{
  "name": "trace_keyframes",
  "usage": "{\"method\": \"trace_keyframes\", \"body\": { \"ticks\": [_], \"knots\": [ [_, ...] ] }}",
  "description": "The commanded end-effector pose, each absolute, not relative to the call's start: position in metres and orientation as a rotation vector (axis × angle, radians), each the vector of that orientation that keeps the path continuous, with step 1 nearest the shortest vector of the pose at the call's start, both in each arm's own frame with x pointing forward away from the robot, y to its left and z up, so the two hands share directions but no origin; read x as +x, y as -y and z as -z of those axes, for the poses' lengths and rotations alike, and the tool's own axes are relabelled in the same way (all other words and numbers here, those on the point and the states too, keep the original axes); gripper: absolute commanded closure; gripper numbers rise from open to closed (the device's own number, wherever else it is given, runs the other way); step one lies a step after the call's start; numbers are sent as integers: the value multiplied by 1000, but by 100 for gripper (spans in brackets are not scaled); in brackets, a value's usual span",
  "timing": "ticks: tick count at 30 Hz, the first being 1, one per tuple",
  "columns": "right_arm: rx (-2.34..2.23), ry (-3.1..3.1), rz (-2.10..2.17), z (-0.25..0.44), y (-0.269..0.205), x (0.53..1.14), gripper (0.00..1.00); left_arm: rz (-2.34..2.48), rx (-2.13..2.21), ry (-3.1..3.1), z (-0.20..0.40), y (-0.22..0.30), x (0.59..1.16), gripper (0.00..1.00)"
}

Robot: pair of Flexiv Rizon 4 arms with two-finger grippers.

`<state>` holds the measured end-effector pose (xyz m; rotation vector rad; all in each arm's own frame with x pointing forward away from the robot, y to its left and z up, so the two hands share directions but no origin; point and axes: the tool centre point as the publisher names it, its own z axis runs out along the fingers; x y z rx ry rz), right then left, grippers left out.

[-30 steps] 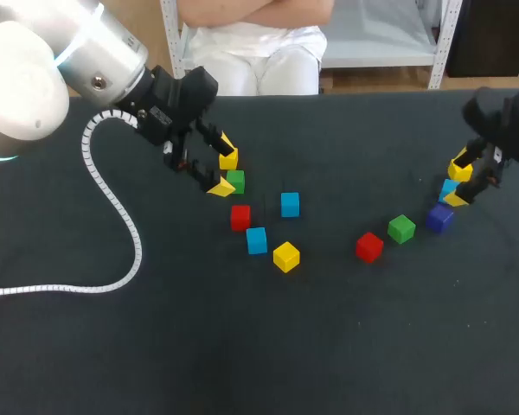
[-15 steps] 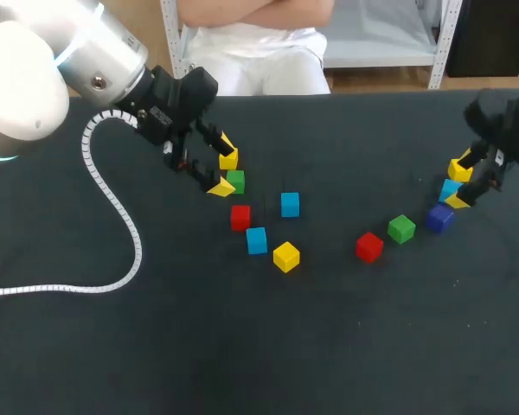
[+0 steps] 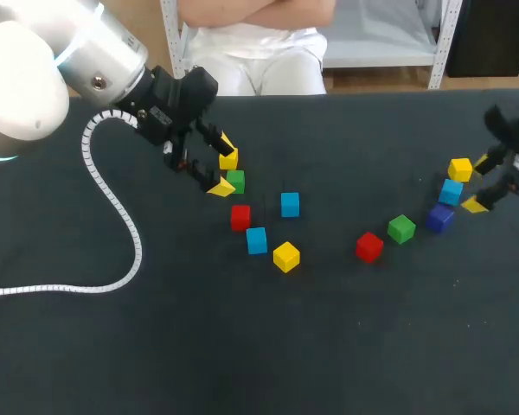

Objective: Place the blue cubes, place green cubes on the blue cubes, place the yellow cubes on the green cubes, then place the red cubes on the yellow cubes, and place purple cube on the red cubes.

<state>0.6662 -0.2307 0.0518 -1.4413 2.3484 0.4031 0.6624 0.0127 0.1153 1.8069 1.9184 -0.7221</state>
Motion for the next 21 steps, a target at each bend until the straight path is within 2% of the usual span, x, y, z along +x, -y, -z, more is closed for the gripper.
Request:
{"method": "trace_keyframes", "body": {
  "ticks": [1, 21],
  "knots": [
    [-1466, -2329, -449, -49, 249, 669, 0, 721, 1809, -1921, -116, -13, 663, 0],
    [-1649, -2242, -397, -21, 239, 695, 0, 721, 1809, -1921, -116, -13, 663, 0]
  ]
}}
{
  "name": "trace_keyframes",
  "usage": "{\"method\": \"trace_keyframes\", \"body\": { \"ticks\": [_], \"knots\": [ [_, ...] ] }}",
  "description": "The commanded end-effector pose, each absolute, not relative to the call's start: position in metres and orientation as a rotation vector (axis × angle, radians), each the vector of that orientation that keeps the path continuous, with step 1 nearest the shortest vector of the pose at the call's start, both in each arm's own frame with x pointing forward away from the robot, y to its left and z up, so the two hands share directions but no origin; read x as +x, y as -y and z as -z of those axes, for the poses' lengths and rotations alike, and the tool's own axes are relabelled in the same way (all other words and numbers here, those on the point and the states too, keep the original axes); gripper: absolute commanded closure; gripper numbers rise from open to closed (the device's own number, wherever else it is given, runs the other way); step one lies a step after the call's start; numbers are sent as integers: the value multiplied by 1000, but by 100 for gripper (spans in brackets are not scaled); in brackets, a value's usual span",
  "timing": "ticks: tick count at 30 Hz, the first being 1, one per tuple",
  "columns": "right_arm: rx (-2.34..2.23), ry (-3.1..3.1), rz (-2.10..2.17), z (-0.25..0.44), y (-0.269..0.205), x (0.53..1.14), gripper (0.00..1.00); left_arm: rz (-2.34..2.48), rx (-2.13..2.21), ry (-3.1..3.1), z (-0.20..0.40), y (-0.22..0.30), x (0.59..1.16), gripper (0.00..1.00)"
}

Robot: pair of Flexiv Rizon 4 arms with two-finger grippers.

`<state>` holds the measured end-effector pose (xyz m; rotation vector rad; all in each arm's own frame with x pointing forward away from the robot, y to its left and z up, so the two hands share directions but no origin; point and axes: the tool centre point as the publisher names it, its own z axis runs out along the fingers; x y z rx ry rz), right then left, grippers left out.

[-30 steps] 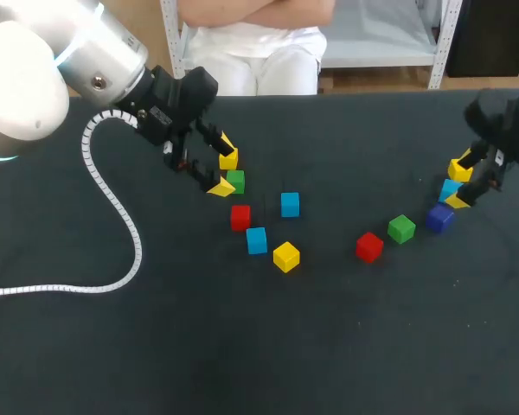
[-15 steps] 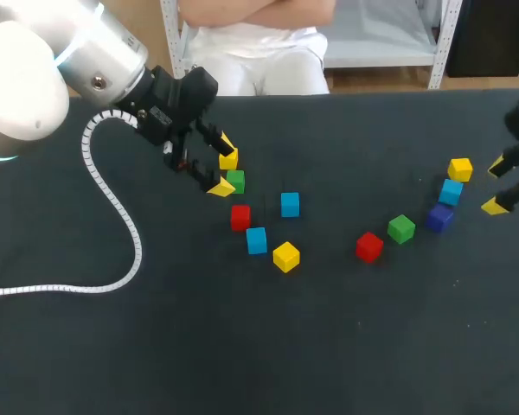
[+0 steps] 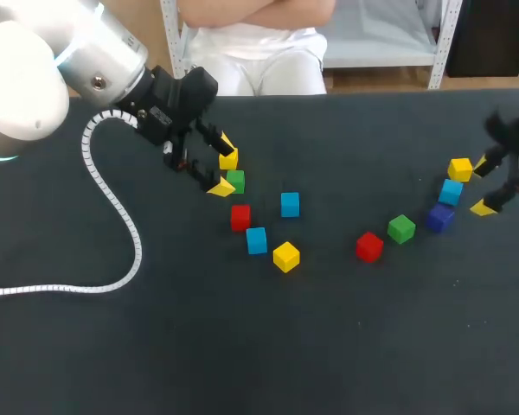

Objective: Place the blue cubes, place green cubes on the blue cubes, place the yellow cubes on the green cubes, then place the red cubes on the yellow cubes, and place purple cube on the red cubes.

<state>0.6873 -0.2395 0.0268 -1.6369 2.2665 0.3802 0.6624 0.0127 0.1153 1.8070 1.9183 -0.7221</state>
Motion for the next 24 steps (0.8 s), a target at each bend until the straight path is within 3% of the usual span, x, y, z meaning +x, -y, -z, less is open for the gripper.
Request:
{"method": "trace_keyframes", "body": {
  "ticks": [1, 24],
  "knots": [
    [-1649, -2240, -397, -21, 239, 696, 0, 721, 1809, -1921, -116, -13, 663, 0],
    [-1623, -2212, -452, -7, 230, 705, 0, 721, 1809, -1921, -116, -13, 663, 0]
  ]
}}
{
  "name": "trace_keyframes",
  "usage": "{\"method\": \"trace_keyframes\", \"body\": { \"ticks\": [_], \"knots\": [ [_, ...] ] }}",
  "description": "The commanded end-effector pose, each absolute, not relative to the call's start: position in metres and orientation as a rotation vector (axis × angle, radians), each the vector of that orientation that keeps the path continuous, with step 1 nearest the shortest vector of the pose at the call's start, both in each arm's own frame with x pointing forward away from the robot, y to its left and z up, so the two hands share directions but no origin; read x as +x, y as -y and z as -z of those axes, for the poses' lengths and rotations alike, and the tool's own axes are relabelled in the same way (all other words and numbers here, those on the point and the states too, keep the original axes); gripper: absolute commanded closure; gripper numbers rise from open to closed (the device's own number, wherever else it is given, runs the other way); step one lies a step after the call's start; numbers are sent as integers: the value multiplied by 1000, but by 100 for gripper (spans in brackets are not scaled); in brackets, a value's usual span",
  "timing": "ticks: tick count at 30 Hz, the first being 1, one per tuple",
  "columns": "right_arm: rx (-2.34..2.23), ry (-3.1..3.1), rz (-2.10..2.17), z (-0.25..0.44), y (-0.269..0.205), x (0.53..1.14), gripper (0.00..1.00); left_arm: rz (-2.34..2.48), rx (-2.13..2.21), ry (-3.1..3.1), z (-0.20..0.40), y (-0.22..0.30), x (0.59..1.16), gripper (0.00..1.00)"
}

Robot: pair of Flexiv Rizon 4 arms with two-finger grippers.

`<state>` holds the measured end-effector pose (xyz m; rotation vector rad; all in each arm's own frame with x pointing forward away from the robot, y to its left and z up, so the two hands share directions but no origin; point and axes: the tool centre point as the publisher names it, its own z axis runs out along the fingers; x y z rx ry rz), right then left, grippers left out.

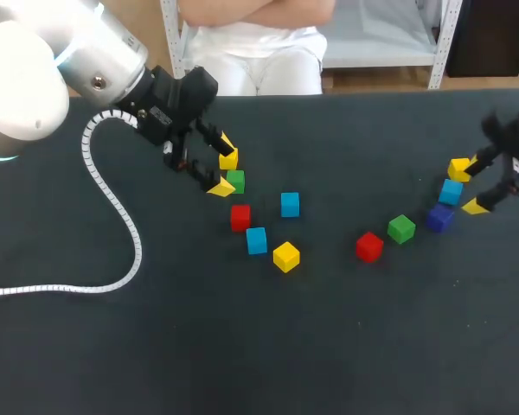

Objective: Place the blue cubes, place green cubes on the blue cubes, place the yellow cubes on the green cubes, then place the red cubes on the yellow cubes, and place purple cube on the red cubes.

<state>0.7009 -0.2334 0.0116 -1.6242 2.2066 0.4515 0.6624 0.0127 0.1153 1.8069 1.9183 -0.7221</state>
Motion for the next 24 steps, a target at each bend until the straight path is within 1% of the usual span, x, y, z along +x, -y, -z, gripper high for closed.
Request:
{"method": "trace_keyframes", "body": {
  "ticks": [1, 11, 24],
  "knots": [
    [-1622, -2213, -453, -6, 229, 706, 0, 721, 1809, -1921, -116, -13, 663, 0],
    [-1612, -2226, -448, 1, 226, 712, 0, 721, 1809, -1921, -116, -13, 663, 0],
    [-1581, -2240, -445, 5, 233, 719, 0, 721, 1809, -1921, -116, -13, 663, 0]
  ]
}}
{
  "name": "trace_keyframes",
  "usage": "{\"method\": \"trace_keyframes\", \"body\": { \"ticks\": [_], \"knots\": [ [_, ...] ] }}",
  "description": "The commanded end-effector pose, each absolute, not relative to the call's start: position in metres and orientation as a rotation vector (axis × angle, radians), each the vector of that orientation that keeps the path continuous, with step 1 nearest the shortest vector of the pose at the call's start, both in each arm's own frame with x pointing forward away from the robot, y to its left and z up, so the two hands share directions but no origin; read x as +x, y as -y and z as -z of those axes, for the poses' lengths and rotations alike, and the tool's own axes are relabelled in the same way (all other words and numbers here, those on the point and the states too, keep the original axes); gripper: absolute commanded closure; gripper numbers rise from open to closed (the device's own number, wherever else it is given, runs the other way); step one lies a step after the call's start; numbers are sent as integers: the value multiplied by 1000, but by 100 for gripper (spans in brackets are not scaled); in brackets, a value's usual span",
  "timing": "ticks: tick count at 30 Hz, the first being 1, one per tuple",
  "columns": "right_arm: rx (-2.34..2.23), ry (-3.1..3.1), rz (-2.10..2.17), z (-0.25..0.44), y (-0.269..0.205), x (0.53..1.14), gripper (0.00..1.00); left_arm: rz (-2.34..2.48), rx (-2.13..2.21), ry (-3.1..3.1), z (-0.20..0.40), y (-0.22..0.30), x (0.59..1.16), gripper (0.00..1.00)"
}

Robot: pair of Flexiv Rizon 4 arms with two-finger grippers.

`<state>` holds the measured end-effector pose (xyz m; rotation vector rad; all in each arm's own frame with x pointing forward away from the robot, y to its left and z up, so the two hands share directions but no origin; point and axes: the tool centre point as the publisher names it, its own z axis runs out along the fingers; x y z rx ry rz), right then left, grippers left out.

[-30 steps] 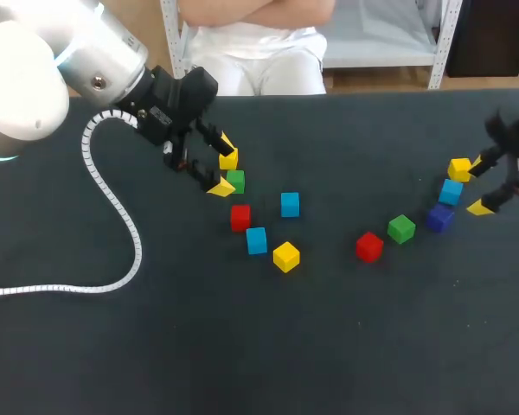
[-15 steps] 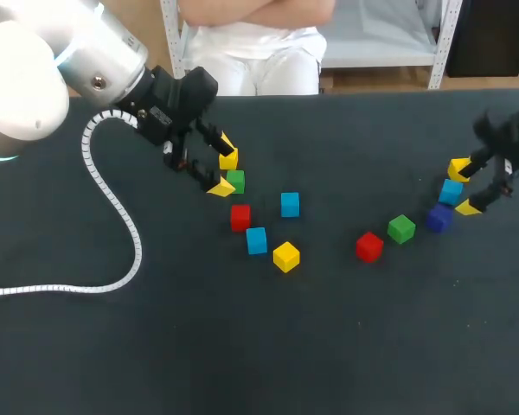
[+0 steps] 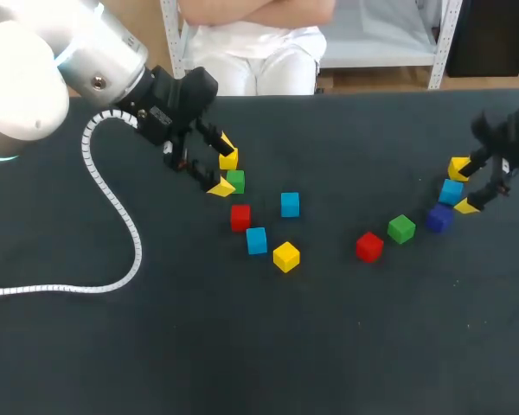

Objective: Place the blue cubes, place green cubes on the blue cubes, place the yellow cubes on the green cubes, then place the red cubes on the yellow cubes, and place purple cube on the red cubes.

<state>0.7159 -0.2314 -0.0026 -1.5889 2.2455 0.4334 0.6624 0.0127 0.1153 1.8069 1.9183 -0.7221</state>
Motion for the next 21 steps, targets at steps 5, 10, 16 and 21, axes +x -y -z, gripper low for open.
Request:
{"method": "trace_keyframes", "body": {
  "ticks": [5, 10, 16, 21],
  "knots": [
    [-1562, -2240, -460, 6, 234, 722, 23, 721, 1809, -1921, -116, -13, 663, 0],
    [-1579, -2230, -469, 8, 232, 721, 6, 721, 1809, -1921, -116, -13, 663, 0],
    [-1595, -2222, -472, 9, 229, 722, 0, 721, 1809, -1921, -116, -13, 663, 0],
    [-1604, -2217, -467, 10, 227, 723, 0, 721, 1809, -1921, -116, -13, 663, 0]
  ]
}}
